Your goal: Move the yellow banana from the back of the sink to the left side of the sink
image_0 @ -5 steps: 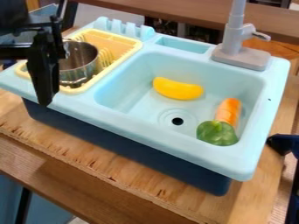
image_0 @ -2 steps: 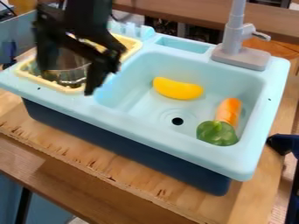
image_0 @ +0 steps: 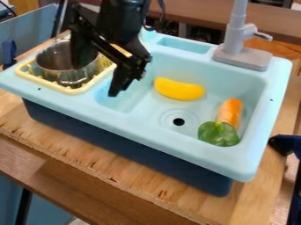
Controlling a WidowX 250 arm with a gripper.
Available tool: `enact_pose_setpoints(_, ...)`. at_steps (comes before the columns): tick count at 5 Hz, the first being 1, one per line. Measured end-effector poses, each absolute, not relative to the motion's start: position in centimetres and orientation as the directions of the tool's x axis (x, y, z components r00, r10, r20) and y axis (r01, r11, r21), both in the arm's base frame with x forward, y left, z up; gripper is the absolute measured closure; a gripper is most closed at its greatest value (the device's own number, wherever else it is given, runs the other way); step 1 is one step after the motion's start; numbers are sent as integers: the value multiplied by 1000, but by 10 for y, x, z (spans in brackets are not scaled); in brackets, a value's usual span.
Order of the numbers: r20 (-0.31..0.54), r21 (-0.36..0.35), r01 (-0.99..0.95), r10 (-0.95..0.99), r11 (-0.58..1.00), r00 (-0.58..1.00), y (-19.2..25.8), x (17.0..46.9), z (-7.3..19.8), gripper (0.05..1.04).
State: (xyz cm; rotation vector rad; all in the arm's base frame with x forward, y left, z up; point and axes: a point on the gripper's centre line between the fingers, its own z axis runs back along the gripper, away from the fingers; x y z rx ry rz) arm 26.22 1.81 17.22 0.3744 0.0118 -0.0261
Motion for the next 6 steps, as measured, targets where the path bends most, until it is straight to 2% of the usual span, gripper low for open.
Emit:
enact_pose_setpoints(1,-19,307,150,-152,940,988,28,269,165,83)
enact_pose_setpoints(2,-12,142,362,-365,921,931,57,267,148,84)
enact_pose_setpoints(3,23,105,414,-419,904,908,58,275,143,84)
enact_pose_setpoints(4,-19,160,472,-475,867,880,45,303,142,83)
enact_pose_setpoints(5,-28,240,506,-515,829,857,19,320,162,84)
enact_pose_setpoints(6,-3,256,505,-522,824,853,10,326,171,83)
